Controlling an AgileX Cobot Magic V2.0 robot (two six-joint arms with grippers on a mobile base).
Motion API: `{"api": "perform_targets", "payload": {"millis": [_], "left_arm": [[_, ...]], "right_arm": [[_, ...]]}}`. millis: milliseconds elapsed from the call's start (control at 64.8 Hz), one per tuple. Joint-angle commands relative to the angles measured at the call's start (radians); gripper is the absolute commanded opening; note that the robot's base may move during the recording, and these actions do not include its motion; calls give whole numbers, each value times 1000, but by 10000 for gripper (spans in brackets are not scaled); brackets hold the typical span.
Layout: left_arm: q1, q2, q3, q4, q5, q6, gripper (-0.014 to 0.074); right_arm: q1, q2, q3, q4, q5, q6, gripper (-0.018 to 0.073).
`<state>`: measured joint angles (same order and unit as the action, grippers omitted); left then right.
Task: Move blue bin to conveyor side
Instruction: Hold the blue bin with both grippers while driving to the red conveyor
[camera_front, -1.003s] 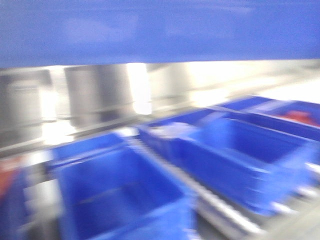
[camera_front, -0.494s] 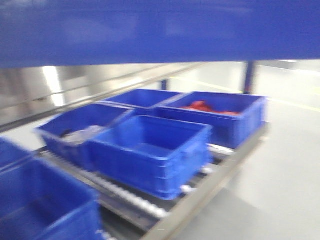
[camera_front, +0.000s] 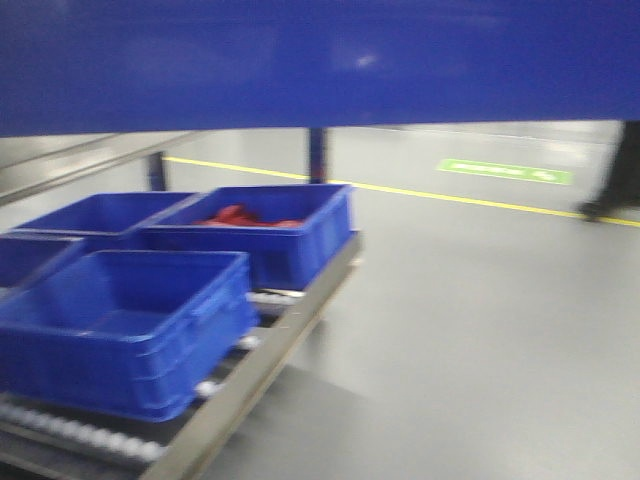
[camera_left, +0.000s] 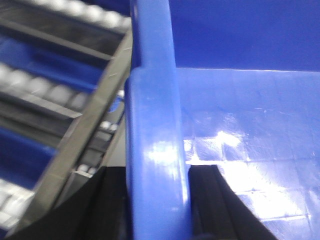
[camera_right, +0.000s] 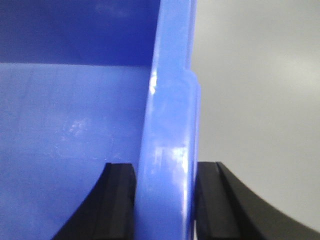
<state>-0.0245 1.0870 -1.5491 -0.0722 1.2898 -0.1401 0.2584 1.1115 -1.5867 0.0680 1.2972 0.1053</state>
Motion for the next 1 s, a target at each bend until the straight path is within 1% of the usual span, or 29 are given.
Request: {"api": "perform_targets", "payload": {"millis": [0,988], "left_arm": [[2,-21,-12,34,-82,6,-18],[2,-21,-12,34,-82,6,-18]], "right_arm": [[-6,-23,-14,-57,-76,-17,-88],[-6,-23,-14,-57,-76,-17,-88]]}}
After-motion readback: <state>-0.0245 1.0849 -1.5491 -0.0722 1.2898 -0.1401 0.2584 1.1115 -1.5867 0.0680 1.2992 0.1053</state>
